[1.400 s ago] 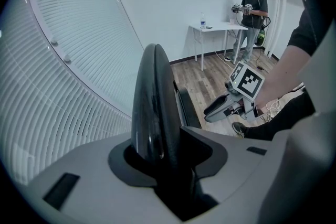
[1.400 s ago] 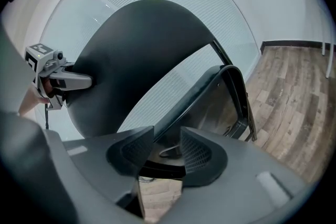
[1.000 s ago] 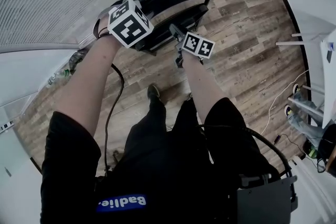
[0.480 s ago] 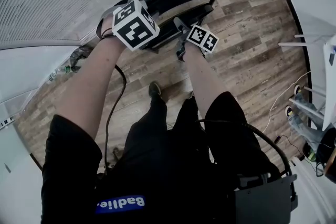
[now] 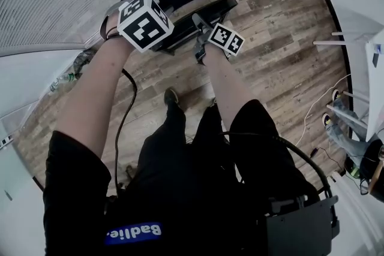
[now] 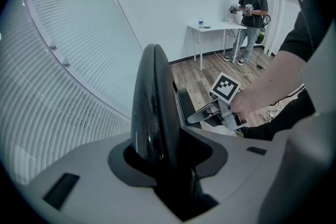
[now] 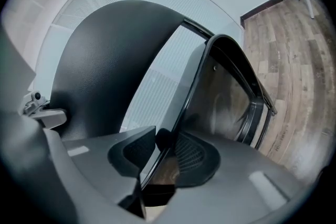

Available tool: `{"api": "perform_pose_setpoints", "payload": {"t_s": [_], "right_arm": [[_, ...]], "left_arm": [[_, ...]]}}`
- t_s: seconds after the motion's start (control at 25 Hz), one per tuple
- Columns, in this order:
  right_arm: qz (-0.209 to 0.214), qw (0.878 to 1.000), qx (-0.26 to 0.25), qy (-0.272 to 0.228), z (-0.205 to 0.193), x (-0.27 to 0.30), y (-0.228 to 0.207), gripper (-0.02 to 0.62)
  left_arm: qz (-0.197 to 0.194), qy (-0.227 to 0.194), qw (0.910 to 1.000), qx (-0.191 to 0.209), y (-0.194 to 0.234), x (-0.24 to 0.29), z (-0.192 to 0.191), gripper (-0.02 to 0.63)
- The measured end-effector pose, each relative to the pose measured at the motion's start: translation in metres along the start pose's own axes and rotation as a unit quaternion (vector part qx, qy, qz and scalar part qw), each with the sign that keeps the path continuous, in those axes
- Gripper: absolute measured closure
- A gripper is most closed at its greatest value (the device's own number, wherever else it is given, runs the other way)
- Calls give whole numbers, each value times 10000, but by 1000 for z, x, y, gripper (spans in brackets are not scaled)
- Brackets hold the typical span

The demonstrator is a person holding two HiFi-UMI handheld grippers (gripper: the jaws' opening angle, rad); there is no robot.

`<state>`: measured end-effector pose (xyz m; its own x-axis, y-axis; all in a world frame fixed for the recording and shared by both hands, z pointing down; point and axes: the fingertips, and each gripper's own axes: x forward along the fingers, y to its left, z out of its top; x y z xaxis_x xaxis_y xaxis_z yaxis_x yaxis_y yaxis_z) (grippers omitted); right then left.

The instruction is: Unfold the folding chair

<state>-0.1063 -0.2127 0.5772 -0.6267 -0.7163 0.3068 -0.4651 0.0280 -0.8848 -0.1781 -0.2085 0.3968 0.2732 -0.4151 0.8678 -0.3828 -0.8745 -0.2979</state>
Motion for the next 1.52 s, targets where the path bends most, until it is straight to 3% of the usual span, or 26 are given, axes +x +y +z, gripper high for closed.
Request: {"api": "perform_pose_setpoints", "payload": {"t_s": [1.52], "right_arm": [[261,9980,503,-264,-29,-96,-55,469]], "left_arm": [[-276,21,9993,-249,-19,19,2,476]]}}
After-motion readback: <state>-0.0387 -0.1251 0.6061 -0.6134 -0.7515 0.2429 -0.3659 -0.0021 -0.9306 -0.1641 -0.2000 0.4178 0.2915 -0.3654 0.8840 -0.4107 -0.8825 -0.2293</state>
